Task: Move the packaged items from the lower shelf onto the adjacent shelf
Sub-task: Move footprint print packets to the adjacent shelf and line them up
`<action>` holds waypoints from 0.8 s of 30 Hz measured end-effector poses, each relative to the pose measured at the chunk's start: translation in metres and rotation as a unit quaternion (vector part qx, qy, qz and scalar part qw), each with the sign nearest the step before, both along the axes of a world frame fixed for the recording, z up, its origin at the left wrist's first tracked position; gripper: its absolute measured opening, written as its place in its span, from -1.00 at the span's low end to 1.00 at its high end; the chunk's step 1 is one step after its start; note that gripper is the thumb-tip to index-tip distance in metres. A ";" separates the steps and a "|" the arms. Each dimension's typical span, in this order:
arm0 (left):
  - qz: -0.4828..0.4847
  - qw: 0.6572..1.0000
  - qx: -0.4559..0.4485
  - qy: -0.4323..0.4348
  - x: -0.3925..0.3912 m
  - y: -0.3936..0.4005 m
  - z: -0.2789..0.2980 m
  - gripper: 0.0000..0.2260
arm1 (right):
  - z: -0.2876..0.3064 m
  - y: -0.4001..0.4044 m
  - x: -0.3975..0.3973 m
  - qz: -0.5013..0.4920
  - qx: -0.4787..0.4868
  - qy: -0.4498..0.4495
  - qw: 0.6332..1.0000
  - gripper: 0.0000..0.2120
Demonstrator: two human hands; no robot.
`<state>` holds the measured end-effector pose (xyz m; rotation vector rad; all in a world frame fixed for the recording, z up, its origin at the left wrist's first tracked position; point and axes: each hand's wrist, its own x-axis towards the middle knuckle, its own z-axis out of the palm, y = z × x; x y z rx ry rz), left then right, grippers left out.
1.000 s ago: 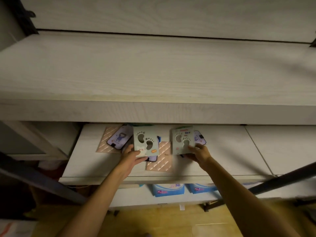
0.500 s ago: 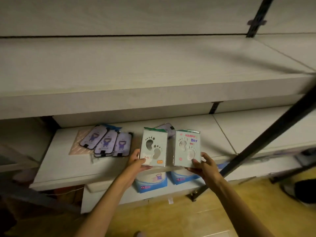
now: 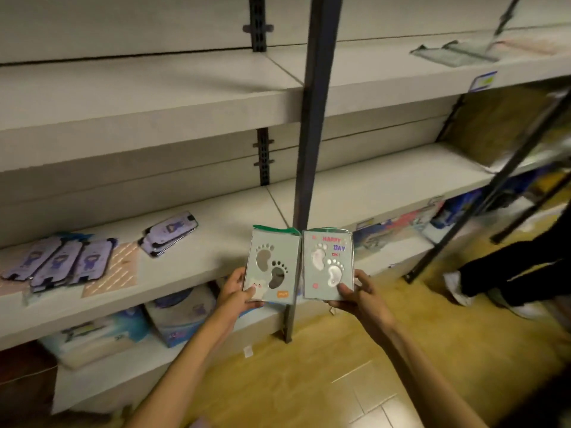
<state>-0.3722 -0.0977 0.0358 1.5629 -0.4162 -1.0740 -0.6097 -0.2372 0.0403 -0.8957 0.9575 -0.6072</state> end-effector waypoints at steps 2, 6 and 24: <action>-0.012 1.000 -0.005 -0.004 -0.033 -0.019 0.002 -0.62 | 0.003 -0.011 -0.036 -0.018 0.001 0.000 1.000 -0.66; -0.031 0.999 -0.026 -0.005 -0.090 -0.057 0.009 -0.66 | 0.012 -0.034 -0.093 -0.040 -0.014 -0.001 0.999 -0.68; -0.141 0.975 -0.164 -0.050 -0.219 -0.286 0.130 -0.73 | 0.121 -0.246 -0.225 -0.090 -0.155 0.000 0.984 -0.75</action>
